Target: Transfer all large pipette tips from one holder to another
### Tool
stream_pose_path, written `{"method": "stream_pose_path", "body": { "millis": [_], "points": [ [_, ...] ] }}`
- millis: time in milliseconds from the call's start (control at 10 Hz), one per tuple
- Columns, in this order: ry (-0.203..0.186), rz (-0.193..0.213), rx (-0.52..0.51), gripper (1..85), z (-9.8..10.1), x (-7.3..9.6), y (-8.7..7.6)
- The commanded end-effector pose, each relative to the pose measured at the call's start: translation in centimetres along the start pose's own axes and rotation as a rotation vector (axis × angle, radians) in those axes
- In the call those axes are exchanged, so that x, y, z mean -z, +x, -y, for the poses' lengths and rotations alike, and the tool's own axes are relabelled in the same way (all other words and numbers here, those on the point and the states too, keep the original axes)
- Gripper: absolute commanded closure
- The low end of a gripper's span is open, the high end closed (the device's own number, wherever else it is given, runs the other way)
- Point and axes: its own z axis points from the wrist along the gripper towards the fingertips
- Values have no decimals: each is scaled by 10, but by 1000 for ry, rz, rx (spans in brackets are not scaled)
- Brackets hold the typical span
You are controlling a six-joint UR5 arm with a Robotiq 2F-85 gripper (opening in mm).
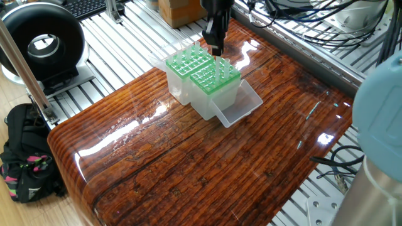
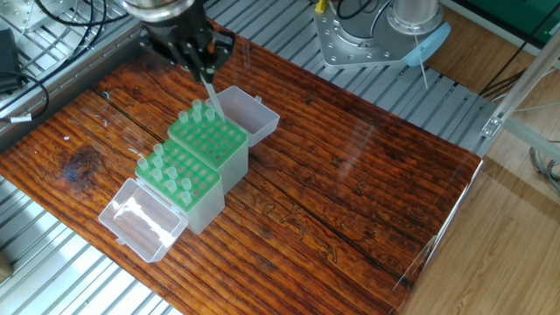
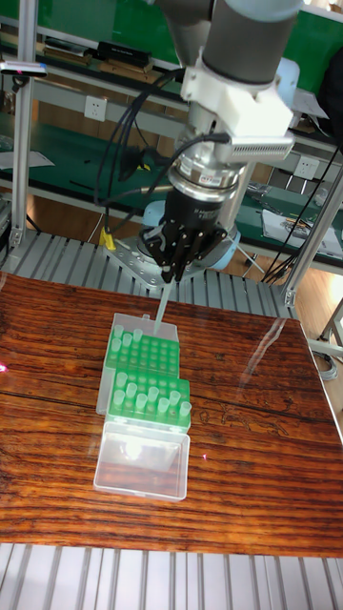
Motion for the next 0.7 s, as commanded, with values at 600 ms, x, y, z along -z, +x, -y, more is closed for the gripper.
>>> {"method": "stream_pose_path", "body": {
  "millis": [600],
  "points": [
    [47, 145, 3, 713, 14, 40, -36]
  ]
}}
